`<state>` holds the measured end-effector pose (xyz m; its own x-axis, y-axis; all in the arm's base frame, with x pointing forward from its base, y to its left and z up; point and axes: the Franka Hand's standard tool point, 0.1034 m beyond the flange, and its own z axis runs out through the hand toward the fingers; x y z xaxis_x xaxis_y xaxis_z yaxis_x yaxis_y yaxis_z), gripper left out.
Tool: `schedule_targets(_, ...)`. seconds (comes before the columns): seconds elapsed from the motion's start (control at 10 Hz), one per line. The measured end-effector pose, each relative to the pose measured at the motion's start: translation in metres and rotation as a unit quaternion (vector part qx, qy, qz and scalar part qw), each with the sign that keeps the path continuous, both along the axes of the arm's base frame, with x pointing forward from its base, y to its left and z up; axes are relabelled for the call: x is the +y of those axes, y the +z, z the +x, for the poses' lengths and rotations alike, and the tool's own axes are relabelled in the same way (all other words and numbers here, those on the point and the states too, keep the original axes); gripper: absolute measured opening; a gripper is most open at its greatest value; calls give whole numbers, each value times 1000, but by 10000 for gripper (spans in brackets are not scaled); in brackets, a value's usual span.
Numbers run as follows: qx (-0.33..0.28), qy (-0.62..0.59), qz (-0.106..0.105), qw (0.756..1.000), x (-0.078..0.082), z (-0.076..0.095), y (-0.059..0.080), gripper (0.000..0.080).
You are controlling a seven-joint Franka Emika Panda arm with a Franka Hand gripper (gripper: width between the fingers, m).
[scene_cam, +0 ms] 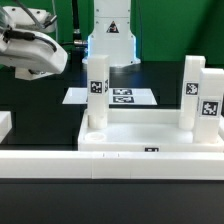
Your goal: Assemble desk
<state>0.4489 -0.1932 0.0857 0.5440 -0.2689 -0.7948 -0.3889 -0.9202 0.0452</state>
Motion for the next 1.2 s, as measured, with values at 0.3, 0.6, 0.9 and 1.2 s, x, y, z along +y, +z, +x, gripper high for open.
schedule_targets(0.3, -79, 11, -31, 996, 7, 27, 12, 291)
schedule_targets(0.6, -179, 16, -74, 981, 16, 61, 27, 291)
schedule_targets(0.9, -291, 27, -116, 949, 16, 73, 25, 291)
schedule_targets(1.2, -420, 61, -151, 893, 48, 108, 45, 291)
